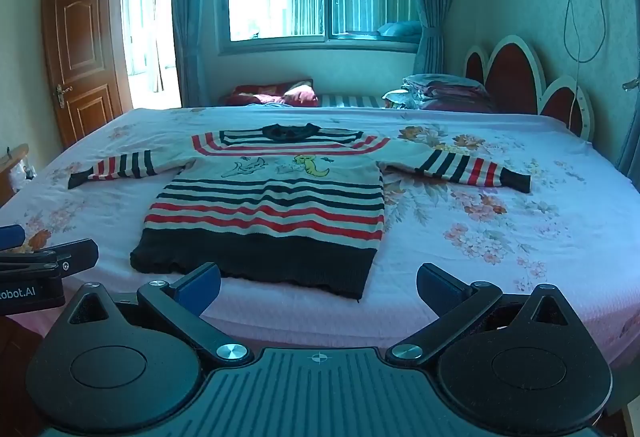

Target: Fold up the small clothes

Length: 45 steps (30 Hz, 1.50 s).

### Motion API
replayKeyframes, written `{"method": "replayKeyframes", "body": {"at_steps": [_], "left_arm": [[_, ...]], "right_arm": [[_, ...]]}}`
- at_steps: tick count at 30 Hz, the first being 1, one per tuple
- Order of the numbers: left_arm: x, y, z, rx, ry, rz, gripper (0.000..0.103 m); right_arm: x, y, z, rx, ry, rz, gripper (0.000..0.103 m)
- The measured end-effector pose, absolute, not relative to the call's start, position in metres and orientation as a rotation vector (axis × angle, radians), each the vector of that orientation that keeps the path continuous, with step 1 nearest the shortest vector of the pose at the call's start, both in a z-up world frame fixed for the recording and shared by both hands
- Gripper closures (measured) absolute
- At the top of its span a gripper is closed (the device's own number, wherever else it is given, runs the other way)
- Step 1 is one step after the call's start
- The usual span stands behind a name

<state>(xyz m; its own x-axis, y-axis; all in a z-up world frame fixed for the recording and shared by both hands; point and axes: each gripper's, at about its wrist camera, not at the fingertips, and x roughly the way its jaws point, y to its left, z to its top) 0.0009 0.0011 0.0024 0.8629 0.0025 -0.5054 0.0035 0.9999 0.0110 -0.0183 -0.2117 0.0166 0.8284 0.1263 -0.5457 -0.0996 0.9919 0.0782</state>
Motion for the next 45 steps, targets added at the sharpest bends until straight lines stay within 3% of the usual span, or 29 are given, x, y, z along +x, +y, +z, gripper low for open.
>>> {"method": "replayKeyframes", "body": {"at_steps": [45], "left_arm": [[-0.0051,-0.0029,0.0031,0.004,0.524,0.012,0.000]], "right_arm": [[-0.0193,-0.2140,0.0186,0.043,0.580,0.128,0.000]]}}
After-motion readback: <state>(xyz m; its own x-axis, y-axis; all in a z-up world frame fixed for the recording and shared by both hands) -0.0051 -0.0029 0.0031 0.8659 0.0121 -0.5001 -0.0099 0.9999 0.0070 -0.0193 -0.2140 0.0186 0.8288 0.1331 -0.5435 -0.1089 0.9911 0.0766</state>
